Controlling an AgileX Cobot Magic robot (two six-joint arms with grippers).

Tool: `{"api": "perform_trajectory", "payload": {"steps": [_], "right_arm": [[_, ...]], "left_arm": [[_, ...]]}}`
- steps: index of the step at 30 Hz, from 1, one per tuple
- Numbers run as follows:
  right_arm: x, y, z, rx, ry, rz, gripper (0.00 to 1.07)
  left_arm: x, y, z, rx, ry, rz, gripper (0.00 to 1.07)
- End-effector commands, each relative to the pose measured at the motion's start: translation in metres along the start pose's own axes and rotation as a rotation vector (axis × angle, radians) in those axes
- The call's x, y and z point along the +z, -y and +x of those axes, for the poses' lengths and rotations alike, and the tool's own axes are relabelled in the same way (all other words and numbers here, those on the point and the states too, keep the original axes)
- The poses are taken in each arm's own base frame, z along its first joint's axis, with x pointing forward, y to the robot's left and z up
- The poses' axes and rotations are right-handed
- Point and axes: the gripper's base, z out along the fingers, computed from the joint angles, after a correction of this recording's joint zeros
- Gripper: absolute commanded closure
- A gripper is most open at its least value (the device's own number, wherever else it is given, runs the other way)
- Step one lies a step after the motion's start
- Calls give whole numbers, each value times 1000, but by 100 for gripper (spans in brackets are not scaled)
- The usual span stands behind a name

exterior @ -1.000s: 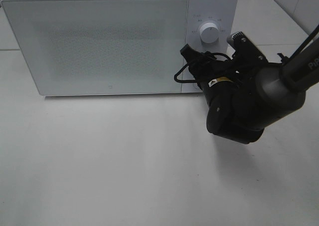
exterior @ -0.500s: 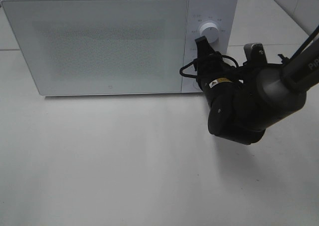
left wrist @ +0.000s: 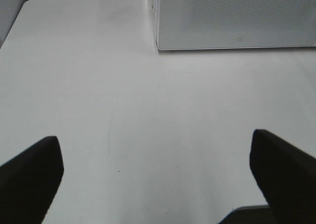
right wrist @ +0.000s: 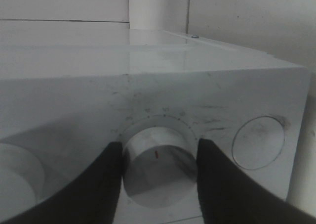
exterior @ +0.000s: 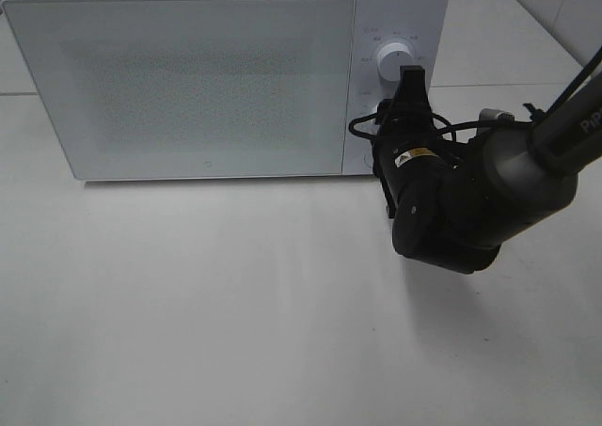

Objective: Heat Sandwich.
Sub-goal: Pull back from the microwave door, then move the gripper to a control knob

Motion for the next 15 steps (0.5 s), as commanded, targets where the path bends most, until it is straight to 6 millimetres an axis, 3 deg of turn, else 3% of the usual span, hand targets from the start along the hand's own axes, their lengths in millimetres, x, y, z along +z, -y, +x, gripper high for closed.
{"api": "perform_trajectory", "payload": {"steps": [1,7,15], "right_arm": [[-3,-31,13,62,-97,-231,103],[-3,-31,13,241,-118,-222,103],[-3,-32,14,249,-127,-227,102]], "left_arm": [[-2,1,1,-13,20,2,10],[-2,1,1,-13,20,2,10],[-2,1,1,-13,20,2,10]]}}
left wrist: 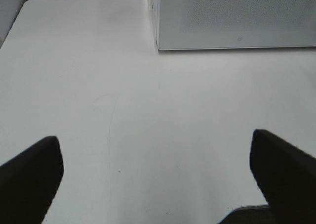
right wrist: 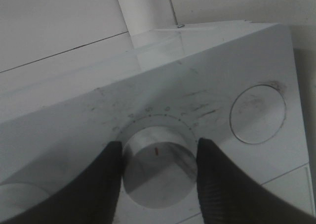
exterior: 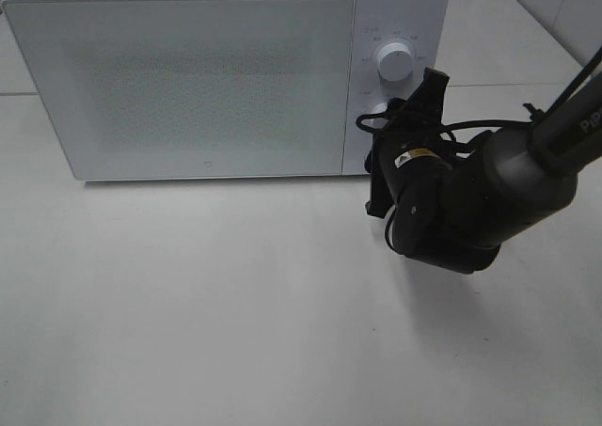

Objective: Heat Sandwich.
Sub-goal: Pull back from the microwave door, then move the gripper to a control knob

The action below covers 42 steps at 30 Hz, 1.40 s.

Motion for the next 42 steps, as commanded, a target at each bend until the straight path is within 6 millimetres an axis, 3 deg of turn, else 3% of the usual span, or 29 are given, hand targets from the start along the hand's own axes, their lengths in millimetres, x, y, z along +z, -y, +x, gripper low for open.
{"api": "perform_trajectory", "payload": {"steps": [1,22,36,37,42], "right_arm": [[-3,-27,23,-54,-164,-210,102],[-2,-26,22,-127,-152,-208,89],[-2,-26,18,-201,-103,-209,59],[-2,-26,18,-211,-102,-210,52],[-2,-26,19,-234,-101,-208,37]], "left_arm": [[-2,1,1,-13,20,2,10],[-2,1,1,-13,20,2,10],[-2,1,1,-13,20,2,10],[-2,1,1,-13,20,2,10],[-2,1,1,-13,20,2,10]]}}
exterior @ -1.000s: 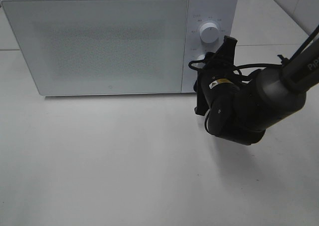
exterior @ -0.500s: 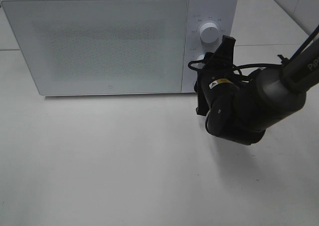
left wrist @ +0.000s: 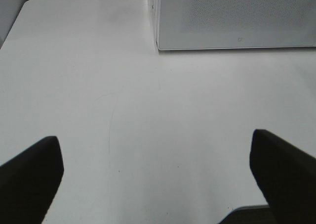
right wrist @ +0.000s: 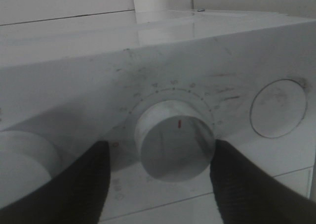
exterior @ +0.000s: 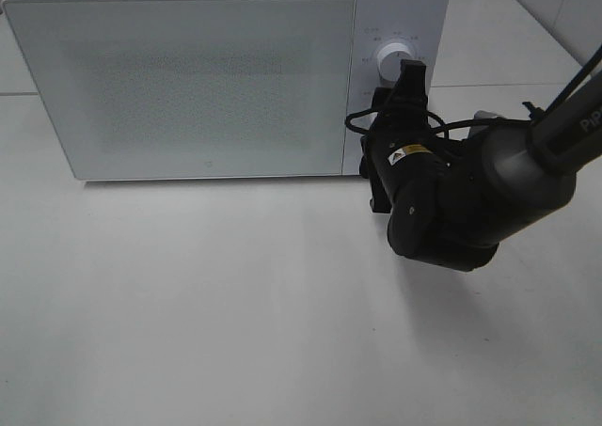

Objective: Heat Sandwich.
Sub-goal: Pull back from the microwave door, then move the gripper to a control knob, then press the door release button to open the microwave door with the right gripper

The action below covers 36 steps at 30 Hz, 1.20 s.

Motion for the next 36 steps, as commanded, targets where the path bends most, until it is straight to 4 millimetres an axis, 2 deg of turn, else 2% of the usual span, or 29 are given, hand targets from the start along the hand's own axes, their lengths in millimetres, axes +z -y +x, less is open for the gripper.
{"api": "perform_trajectory", "payload": {"steps": [1,8,17,22,26,34,36], "right_arm": [[-2,-27,8,-51,-37,-183,35],[-13,-23,3,-112,-49,-119,31],[-44,-17,-9,-269,-171,4,31],[-53,-16,-11,-352,-212,50,31],[-69,-23,-14,-573,-295,100,31],[-75,-38,-25,-789,-417,162,31],[-77,-45,-31,-916,-480,186,31]], "left_arm": [[-2,1,1,-13,20,2,10],[-2,1,1,-13,20,2,10],[-2,1,1,-13,20,2,10],[-2,1,1,-13,20,2,10],[-2,1,1,-13,20,2,10],[-2,1,1,-13,20,2,10],[-2,1,1,-13,20,2,10]]}}
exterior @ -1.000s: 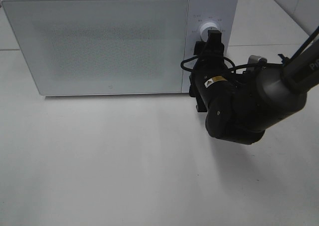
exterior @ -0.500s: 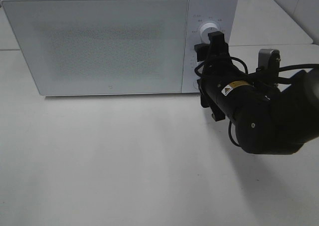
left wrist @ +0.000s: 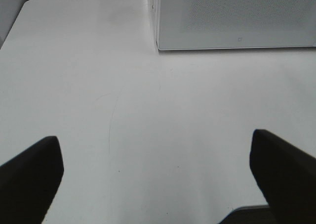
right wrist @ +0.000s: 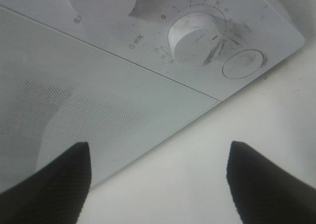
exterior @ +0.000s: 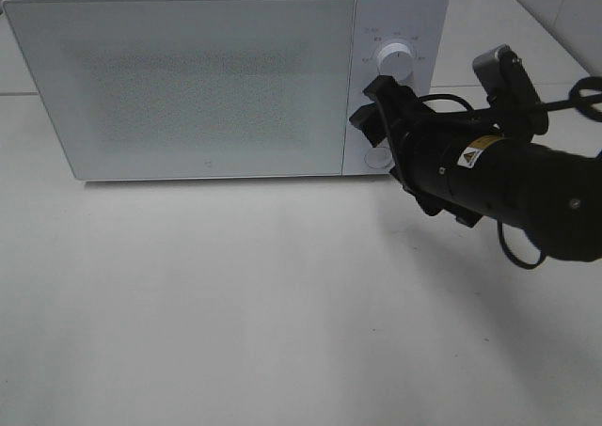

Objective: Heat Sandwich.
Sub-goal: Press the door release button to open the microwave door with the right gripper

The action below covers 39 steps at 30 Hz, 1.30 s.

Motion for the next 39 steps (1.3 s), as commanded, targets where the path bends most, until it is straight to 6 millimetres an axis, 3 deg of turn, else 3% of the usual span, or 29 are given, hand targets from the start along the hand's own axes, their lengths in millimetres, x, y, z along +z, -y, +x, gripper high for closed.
{"api": "perform_trajectory", "payload": {"steps": [1,13,24,29,32,34,38,39], "right_arm": [[-6,-2,-6,-142,-63,16,31],[-26,-18,-29,-680,-401,238,31],[-44,-31,-41,-934,-663,361,31],[-70,-35,-48,-955,-735,408,31],[-99,-42,-57,-982,-717,410,31],[-106,-43,-59,-986,-708,403,31],[-147,-53,-69,-1011,-631,351,31],[-147,-53,-69,-1011,-631,351,31]], "left_arm": [[-2,1,1,-13,20,2,10],[-2,1,1,-13,20,2,10],[-2,1,1,-13,20,2,10],[-2,1,1,-13,20,2,10],[-2,1,1,-13,20,2,10],[-2,1,1,-13,20,2,10],[-2,1,1,-13,20,2,10],[-2,1,1,-13,20,2,10]]}}
